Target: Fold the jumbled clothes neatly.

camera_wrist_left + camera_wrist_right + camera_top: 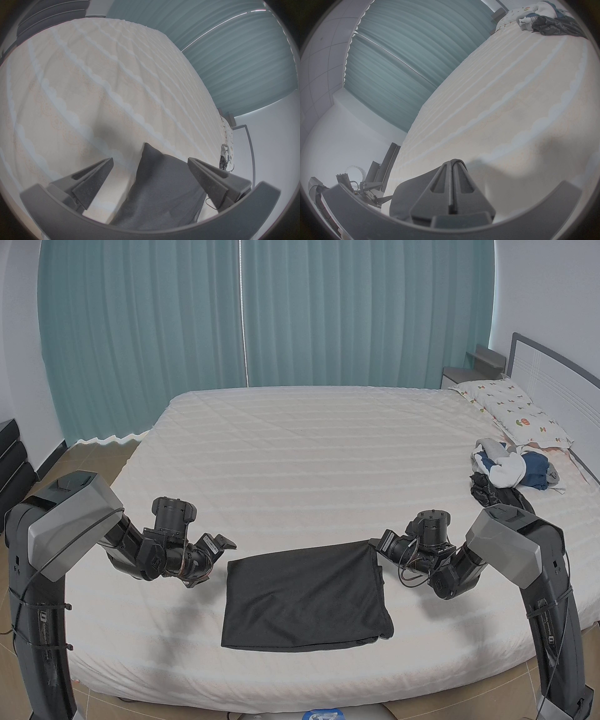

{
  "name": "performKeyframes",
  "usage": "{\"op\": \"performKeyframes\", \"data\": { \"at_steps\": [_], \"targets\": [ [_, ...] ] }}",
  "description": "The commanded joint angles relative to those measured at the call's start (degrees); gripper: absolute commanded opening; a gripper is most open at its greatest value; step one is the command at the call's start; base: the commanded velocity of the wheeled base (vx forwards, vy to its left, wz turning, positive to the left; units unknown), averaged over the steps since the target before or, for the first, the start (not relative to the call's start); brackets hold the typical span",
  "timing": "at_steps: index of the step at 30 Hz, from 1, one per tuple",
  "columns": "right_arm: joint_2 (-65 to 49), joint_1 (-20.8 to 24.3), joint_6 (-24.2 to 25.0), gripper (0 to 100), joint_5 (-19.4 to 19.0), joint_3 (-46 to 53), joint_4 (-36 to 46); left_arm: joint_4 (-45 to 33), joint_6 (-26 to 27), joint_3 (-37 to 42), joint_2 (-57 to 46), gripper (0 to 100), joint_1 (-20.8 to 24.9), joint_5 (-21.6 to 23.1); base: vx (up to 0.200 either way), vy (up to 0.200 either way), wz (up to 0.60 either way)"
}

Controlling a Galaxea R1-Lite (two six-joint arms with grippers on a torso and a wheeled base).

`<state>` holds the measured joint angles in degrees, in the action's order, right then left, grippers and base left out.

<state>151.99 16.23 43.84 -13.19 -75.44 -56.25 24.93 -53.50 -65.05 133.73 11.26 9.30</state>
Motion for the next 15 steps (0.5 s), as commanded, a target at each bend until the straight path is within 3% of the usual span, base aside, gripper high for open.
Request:
{"op": "performKeyframes", "data": {
  "at_steps": [1, 15],
  "targets": [
    [0.9, -0.2, 0.0, 0, 0.0, -0.3, -0.1, 0.0, 0.0, -0.1, 0.1, 100, 0.0, 0.0, 0.0, 0.0, 0.0],
    [1.0, -0.2, 0.0, 0, 0.1, -0.2, 0.0, 0.0, 0.1, -0.1, 0.1, 100, 0.1, 0.0, 0.0, 0.0, 0.0]
  ]
}}
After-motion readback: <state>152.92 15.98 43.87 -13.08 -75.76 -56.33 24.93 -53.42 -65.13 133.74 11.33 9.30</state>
